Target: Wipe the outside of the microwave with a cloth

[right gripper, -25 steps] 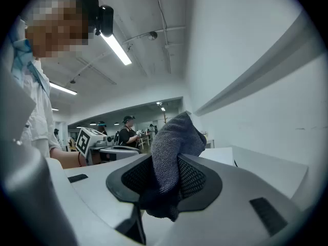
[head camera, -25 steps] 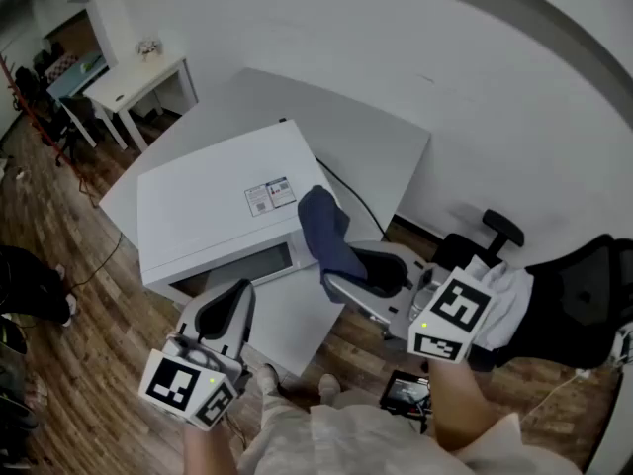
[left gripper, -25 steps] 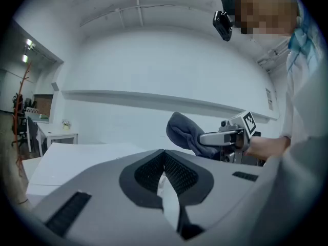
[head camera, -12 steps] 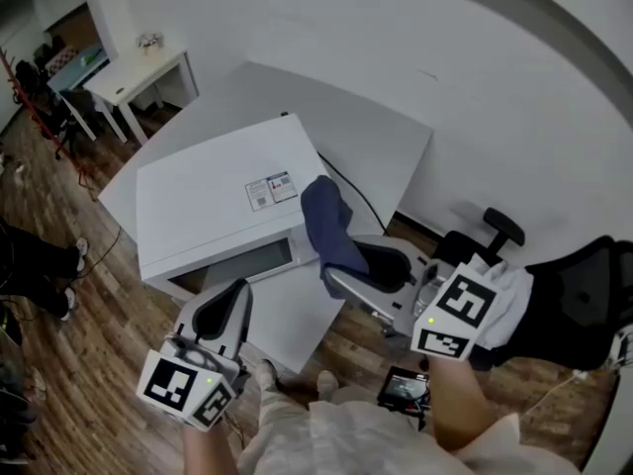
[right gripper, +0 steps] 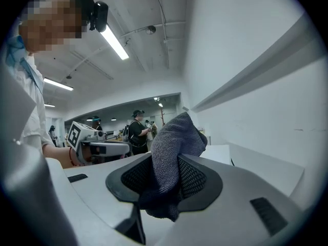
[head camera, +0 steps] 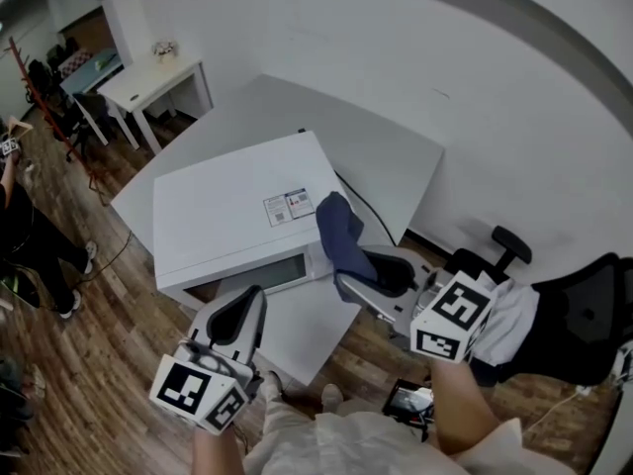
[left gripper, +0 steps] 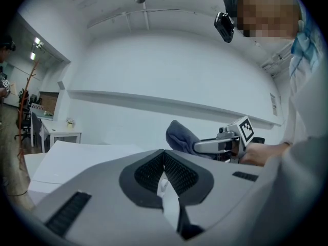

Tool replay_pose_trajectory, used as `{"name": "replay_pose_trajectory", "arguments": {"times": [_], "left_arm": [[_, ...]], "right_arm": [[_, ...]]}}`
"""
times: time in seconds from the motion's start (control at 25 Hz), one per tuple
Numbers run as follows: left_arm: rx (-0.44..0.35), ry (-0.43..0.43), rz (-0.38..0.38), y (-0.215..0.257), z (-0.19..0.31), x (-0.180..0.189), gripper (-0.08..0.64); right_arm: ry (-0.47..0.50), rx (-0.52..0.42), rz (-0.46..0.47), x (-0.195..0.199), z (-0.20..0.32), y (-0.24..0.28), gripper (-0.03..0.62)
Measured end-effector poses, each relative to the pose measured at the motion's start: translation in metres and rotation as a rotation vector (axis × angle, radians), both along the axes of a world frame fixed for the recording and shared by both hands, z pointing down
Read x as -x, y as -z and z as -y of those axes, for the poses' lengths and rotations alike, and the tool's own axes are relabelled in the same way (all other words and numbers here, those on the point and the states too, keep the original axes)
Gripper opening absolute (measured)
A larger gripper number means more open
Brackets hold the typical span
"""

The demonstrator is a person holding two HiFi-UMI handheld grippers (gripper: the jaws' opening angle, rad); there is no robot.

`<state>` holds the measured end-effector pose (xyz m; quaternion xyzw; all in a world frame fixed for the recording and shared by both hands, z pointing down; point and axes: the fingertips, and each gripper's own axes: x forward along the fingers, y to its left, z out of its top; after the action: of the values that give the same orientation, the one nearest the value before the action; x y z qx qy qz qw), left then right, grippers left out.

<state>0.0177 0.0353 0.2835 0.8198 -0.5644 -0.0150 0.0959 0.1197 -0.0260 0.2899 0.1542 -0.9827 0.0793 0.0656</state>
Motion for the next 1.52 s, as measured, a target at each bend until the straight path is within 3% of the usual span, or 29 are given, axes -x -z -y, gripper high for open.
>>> {"name": "replay_pose_trajectory", "arguments": {"times": [0.24, 0.56, 0.84, 1.12, 1.36, 1.52], "left_arm": [[-0.005, 0.026, -0.054, 0.003, 0.007, 0.021, 0.003], [0.002, 0.055, -0.067, -0.001, 0.007, 0.06, 0.003], [-0.001, 0.066, -0.076, 0.0, 0.014, 0.096, 0.004], [-0.008, 0.03, -0.091, 0.004, 0.026, 0.121, 0.003], [-0.015, -0.037, -0.092, 0.006, 0.034, 0.142, 0.003], [-0.024, -0.097, -0.103, 0.003, 0.034, 0.157, 0.003]], "right_arm": [[-0.086, 0.017, -0.116, 0.01, 0.055, -0.022, 0.16], [-0.235, 0.037, -0.329, 0.02, 0.122, -0.059, 0.16], [-0.269, 0.028, -0.503, 0.046, 0.151, -0.094, 0.16], [-0.278, 0.054, -0.52, 0.049, 0.155, -0.105, 0.16], [-0.306, 0.054, -0.628, 0.061, 0.151, -0.11, 0.16], [-0.364, 0.082, -0.643, 0.063, 0.148, -0.112, 0.16]]}}
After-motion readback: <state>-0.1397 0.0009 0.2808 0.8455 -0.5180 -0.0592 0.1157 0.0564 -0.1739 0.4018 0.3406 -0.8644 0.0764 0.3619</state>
